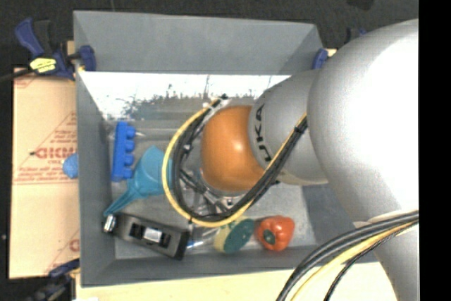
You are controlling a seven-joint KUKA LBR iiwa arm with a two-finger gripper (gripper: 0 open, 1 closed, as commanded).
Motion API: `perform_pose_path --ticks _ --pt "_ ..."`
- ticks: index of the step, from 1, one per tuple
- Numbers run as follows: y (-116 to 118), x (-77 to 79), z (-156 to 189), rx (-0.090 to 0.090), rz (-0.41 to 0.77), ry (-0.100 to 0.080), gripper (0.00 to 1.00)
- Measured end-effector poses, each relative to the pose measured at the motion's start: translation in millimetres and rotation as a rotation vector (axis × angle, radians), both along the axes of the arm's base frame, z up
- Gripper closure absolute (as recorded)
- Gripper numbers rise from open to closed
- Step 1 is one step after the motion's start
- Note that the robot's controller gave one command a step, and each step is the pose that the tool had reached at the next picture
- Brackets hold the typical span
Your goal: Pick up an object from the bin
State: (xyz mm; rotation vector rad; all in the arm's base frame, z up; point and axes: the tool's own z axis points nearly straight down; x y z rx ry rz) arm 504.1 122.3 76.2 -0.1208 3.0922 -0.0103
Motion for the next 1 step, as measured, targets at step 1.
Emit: perform_pose_path --ticks 1 --pt "-5.1 0.6 55.1 0.0 0.008 -0.005 0.0"
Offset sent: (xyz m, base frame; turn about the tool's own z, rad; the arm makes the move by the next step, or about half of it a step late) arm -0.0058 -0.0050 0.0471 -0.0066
